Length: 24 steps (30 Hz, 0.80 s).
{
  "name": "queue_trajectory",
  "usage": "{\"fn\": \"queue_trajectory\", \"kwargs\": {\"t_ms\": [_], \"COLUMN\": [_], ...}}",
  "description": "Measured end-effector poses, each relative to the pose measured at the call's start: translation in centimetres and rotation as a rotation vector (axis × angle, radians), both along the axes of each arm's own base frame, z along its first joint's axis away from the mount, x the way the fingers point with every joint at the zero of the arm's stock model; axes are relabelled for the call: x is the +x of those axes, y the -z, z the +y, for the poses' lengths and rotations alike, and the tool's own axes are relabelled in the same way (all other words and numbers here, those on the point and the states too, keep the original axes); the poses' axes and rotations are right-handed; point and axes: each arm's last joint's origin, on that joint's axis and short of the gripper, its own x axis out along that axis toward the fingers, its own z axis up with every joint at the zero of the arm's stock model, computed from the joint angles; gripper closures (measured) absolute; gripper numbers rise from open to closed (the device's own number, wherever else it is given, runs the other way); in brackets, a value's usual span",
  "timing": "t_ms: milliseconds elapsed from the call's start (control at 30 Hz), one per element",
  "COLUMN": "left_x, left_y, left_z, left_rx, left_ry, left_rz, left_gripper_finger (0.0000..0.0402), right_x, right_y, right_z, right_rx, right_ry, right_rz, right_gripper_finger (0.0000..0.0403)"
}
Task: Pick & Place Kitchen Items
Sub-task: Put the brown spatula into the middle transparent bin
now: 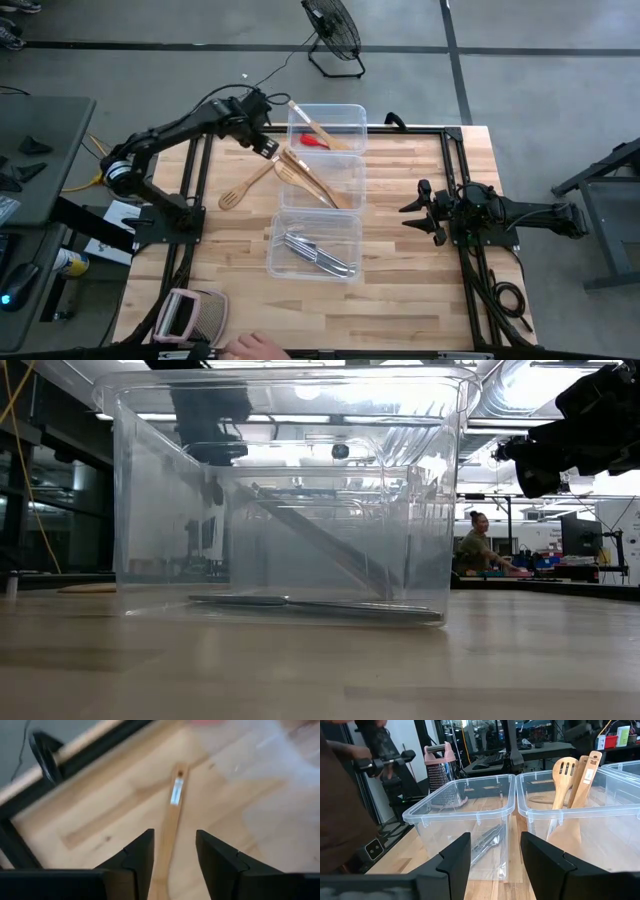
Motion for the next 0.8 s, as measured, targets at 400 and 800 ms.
{"fn": "queue_trajectory", "kwargs": {"t_ms": [400,800], "left_x": [1.0,0.8], "left_y": [4.3,7.3], "left_z": [0.7,0.6], "left_rx": [-0.188,-0.262], "left_ry": [-0.017,0.04], "left_rz": [0.201,0.318], "left_gripper_finger": [0.0168,0.0168], "right_x": [0.0,0.0], "right_y": [0.0,0.0], "right_z": [0.0,0.0], "right_rx": [0.0,0.0], "right_ry": [0.0,0.0], "right_rz": [0.0,0.001], "right_gripper_finger": [0.0237,0.0237]}}
